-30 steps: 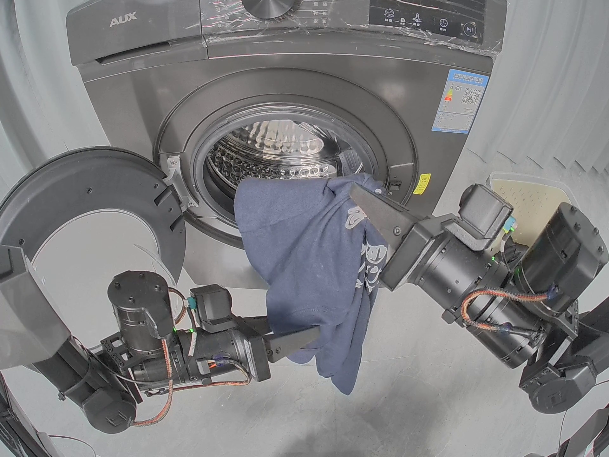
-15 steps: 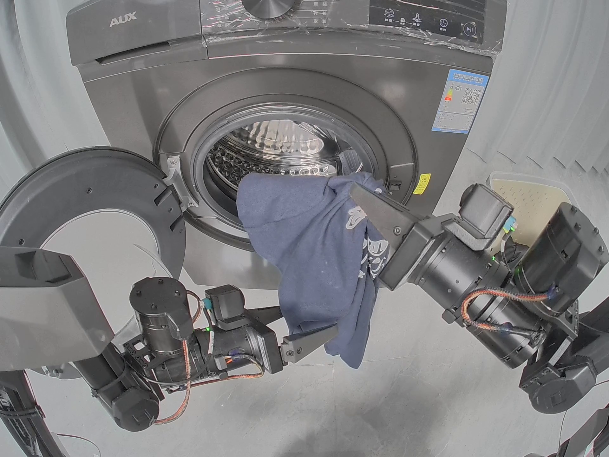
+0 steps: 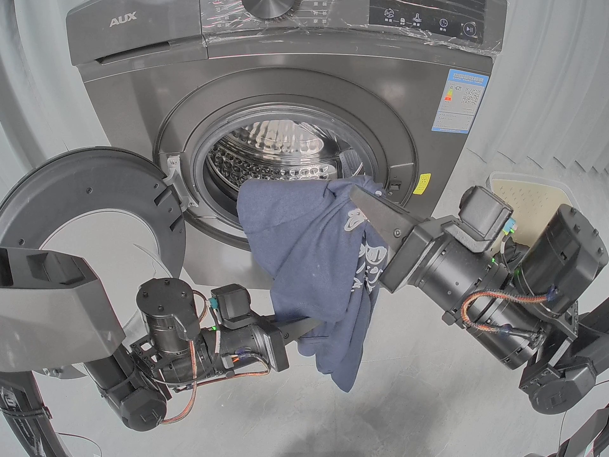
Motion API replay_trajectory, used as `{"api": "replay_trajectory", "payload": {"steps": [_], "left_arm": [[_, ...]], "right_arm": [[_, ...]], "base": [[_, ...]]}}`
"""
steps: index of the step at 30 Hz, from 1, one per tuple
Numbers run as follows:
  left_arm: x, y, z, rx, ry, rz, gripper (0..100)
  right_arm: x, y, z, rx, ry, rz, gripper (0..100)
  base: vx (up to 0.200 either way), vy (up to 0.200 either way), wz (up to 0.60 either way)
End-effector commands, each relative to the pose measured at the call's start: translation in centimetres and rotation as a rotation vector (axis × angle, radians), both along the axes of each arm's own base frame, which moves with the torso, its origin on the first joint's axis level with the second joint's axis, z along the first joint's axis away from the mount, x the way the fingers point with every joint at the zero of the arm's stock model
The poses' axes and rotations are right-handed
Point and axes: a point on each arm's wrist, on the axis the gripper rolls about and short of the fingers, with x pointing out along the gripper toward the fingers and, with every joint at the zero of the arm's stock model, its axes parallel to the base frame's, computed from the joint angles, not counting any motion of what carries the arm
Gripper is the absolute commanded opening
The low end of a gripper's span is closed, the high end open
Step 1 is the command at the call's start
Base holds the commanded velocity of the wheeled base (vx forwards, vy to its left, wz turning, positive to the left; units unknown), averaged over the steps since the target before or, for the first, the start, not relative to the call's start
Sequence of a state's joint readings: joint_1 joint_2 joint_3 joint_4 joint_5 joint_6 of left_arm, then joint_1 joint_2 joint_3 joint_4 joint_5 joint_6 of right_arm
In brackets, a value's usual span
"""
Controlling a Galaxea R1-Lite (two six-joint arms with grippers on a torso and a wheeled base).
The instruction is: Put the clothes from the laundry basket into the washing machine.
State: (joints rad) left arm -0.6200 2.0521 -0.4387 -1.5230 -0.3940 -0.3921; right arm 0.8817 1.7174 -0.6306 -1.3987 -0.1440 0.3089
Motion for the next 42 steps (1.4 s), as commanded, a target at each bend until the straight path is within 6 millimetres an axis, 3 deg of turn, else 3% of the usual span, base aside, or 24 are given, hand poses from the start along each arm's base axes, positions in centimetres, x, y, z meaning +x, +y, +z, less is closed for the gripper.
{"api": "replay_trajectory", "payload": {"steps": [1, 5, 7, 14, 15, 21, 22, 26, 36, 42], "left_arm": [[-0.1, 0.0, 0.0, -0.006, -0.007, -0.001, 0], [-0.7, 0.3, 0.6, -0.011, -0.019, 0.011, 0], [-1.7, 1.0, 2.0, -0.030, -0.048, 0.015, 0], [-6.7, 3.7, 5.1, -0.068, -0.109, -0.022, 0], [-7.4, 4.2, 5.6, -0.077, -0.127, -0.026, 0], [-8.3, 5.1, 7.3, -0.125, -0.191, -0.021, 0], [-8.5, 5.4, 8.2, -0.151, -0.225, -0.015, 0], [-8.6, 5.5, 8.6, -0.164, -0.239, -0.011, 0], [-6.8, 5.5, 9.9, -0.193, -0.291, 0.044, 0], [-6.6, 5.8, 10.3, -0.200, -0.305, 0.059, 0]], "right_arm": [[0.0, 0.0, 0.0, -0.001, 0.000, 0.000, 0], [0.0, 0.0, -0.1, -0.006, 0.004, 0.000, 0], [-0.1, -0.1, -0.6, -0.022, 0.018, -0.001, 0], [0.0, -0.5, -1.8, -0.063, 0.050, -0.008, 0], [-0.1, -0.7, -2.2, -0.076, 0.061, -0.009, 100], [-0.4, -1.2, -3.6, -0.129, 0.101, -0.002, 100], [-1.0, -1.5, -5.0, -0.193, 0.142, 0.023, 100], [-1.1, -1.6, -6.1, -0.235, 0.174, 0.029, 100], [-0.5, -0.7, -8.7, -0.310, 0.230, 0.032, 100], [-0.4, -0.5, -9.2, -0.325, 0.242, 0.035, 100]], "base": [[0.000, 0.000, 0.00], [0.000, 0.000, 0.00], [0.000, 0.000, 0.00], [0.000, 0.000, 0.00], [0.000, 0.000, 0.00], [0.000, 0.000, 0.00], [0.000, 0.000, 0.00], [0.000, 0.000, 0.00], [0.000, 0.000, 0.00], [0.000, 0.000, 0.00]]}}
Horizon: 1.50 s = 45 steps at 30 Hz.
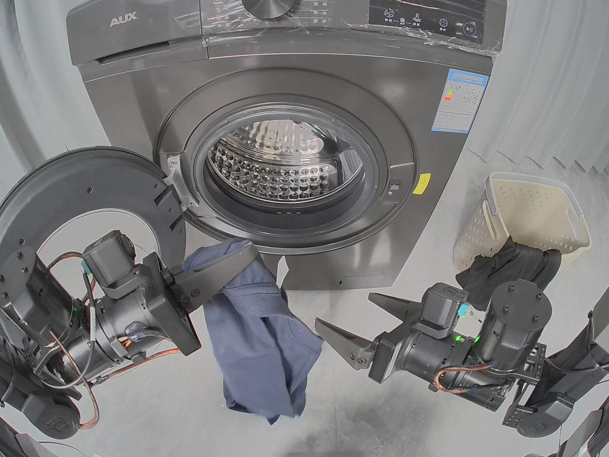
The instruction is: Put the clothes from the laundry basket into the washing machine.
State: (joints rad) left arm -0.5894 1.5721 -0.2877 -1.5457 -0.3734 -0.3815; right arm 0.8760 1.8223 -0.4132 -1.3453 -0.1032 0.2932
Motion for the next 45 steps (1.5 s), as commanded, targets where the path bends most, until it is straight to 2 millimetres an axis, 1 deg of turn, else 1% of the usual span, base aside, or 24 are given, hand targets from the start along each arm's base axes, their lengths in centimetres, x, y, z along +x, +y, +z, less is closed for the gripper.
{"api": "replay_trajectory", "payload": {"steps": [1, 13, 17, 22, 27, 32, 35, 37, 39, 40, 41, 45], "left_arm": [[0.1, 0.2, 0.2, -0.005, -0.007, 0.007, 0], [0.1, 0.1, 0.3, -0.009, -0.011, 0.008, 0], [0.2, 0.1, 0.4, -0.011, -0.016, 0.010, 0], [0.5, 0.0, 0.4, -0.015, -0.012, 0.028, 0], [0.5, -0.1, 0.4, -0.016, -0.013, 0.028, 0], [0.4, 0.0, 0.4, -0.014, -0.010, 0.026, 0], [0.4, 0.0, 0.3, -0.012, -0.008, 0.026, 0], [0.4, 0.0, 0.3, -0.012, -0.008, 0.026, 0], [0.4, 0.0, 0.3, -0.013, -0.007, 0.028, 0], [0.4, 0.0, 0.3, -0.013, -0.007, 0.028, 0], [0.4, 0.0, 0.3, -0.013, -0.009, 0.029, 0], [0.4, -0.1, 0.4, -0.014, -0.010, 0.028, 0]], "right_arm": [[0.2, 0.3, -0.7, -0.021, 0.017, 0.002, 100], [0.2, 0.2, -0.9, -0.036, 0.015, 0.006, 100], [0.1, 0.1, -1.4, -0.052, 0.022, 0.025, 100], [-0.8, -0.8, -2.8, -0.120, 0.053, 0.081, 100], [-1.3, -0.9, -3.1, -0.136, 0.062, 0.109, 100], [-1.2, 0.1, -3.9, -0.149, 0.066, 0.141, 100], [-0.8, 1.0, -4.4, -0.152, 0.045, 0.152, 100], [-0.7, 1.2, -4.5, -0.150, 0.039, 0.154, 100], [-0.6, 2.5, -4.7, -0.134, 0.025, 0.176, 100], [-0.6, 2.5, -4.7, -0.134, 0.025, 0.176, 100], [-0.3, 3.1, -4.9, -0.129, 0.017, 0.178, 100], [0.7, 4.1, -5.0, -0.109, -0.002, 0.165, 100]], "base": [[0.000, 0.000, 0.00], [0.000, 0.000, 0.00], [0.000, 0.000, 0.00], [0.000, 0.000, 0.00], [0.000, 0.000, 0.00], [0.000, 0.000, 0.00], [0.000, 0.000, 0.00], [0.000, 0.000, 0.00], [0.000, 0.000, 0.00], [0.000, 0.000, 0.00], [0.000, 0.000, 0.00], [0.000, 0.000, 0.00]]}}
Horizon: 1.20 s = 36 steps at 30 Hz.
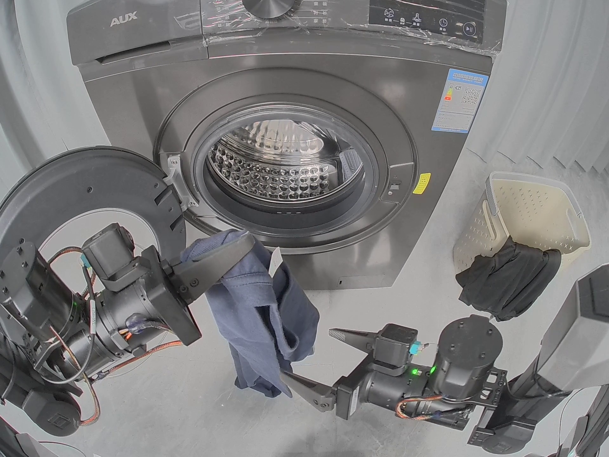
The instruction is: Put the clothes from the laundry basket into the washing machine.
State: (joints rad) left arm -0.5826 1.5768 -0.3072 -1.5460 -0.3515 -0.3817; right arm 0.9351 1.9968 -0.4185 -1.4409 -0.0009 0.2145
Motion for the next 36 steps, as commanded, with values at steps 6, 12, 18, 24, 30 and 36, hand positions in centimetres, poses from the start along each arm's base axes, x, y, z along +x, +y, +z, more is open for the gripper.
{"api": "replay_trajectory", "payload": {"steps": [6, 12, 18, 24, 30, 36], "left_arm": [[0.0, 0.0, 0.1, -0.002, -0.004, -0.002, 0], [0.0, 0.0, 0.0, 0.000, 0.000, -0.002, 0], [-0.1, 0.0, 0.1, -0.002, -0.004, -0.003, 0], [-0.1, 0.0, 0.1, -0.002, -0.004, -0.006, 0], [-0.1, 0.0, 0.1, -0.001, -0.005, -0.003, 0], [0.0, 0.0, 0.1, -0.002, -0.004, -0.002, 0]], "right_arm": [[3.6, 1.6, -0.9, 0.014, -0.038, -0.090, 100], [4.8, 0.9, -0.7, 0.015, -0.050, -0.141, 100], [5.0, 0.7, -0.5, 0.017, -0.055, -0.153, 100], [5.3, 1.9, -1.0, 0.021, -0.057, -0.138, 100], [5.9, 2.8, -1.6, 0.028, -0.063, -0.132, 100], [6.1, 3.2, -0.9, 0.061, -0.086, -0.133, 0]], "base": [[0.000, 0.000, 0.00], [0.000, 0.000, 0.00], [0.000, 0.000, 0.00], [0.000, 0.000, 0.00], [0.000, 0.000, 0.00], [0.000, 0.000, 0.00]]}}
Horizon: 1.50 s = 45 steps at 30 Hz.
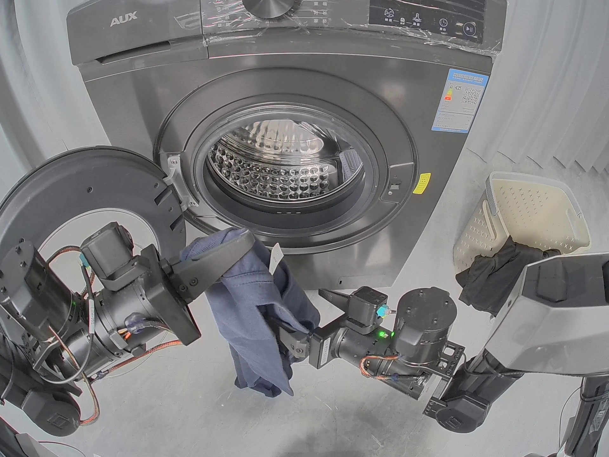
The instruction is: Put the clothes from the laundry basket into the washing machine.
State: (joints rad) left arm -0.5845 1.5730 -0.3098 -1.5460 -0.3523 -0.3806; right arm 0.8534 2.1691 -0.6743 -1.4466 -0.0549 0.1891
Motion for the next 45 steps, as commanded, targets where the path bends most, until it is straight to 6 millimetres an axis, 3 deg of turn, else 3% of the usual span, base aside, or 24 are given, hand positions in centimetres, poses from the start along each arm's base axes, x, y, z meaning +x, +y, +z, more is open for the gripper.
{"api": "replay_trajectory", "payload": {"steps": [1, 11, 17, 23, 31, 37, 45], "left_arm": [[0.0, 0.0, -0.1, 0.002, 0.003, 0.001, 0], [0.1, 0.0, -0.4, 0.009, 0.017, 0.004, 0], [0.1, 0.0, -0.5, 0.010, 0.018, 0.005, 0], [0.0, 0.1, -0.8, 0.020, 0.027, 0.005, 0], [0.1, 0.0, -1.5, 0.042, 0.053, 0.003, 0], [0.2, 0.0, -1.6, 0.063, 0.032, 0.027, 0], [0.5, -0.4, -2.0, 0.070, 0.039, 0.045, 0]], "right_arm": [[0.2, 0.2, 0.2, 0.016, -0.013, 0.001, 0], [-1.3, -2.1, 2.9, 0.034, -0.043, -0.013, 0], [-2.6, -6.0, 5.1, 0.016, -0.060, -0.057, 0], [-2.3, -8.9, 6.8, 0.022, -0.113, -0.087, 0], [-2.4, -9.5, 8.3, 0.105, -0.211, -0.052, 0], [-4.1, -10.8, 9.4, 0.137, -0.238, -0.048, 0], [-4.1, -10.7, 9.8, 0.149, -0.248, -0.043, 0]], "base": [[0.000, 0.000, 0.00], [0.000, 0.000, 0.00], [0.000, 0.000, 0.00], [0.000, 0.000, 0.00], [0.000, 0.000, 0.00], [0.000, 0.000, 0.00], [0.000, 0.000, 0.00]]}}
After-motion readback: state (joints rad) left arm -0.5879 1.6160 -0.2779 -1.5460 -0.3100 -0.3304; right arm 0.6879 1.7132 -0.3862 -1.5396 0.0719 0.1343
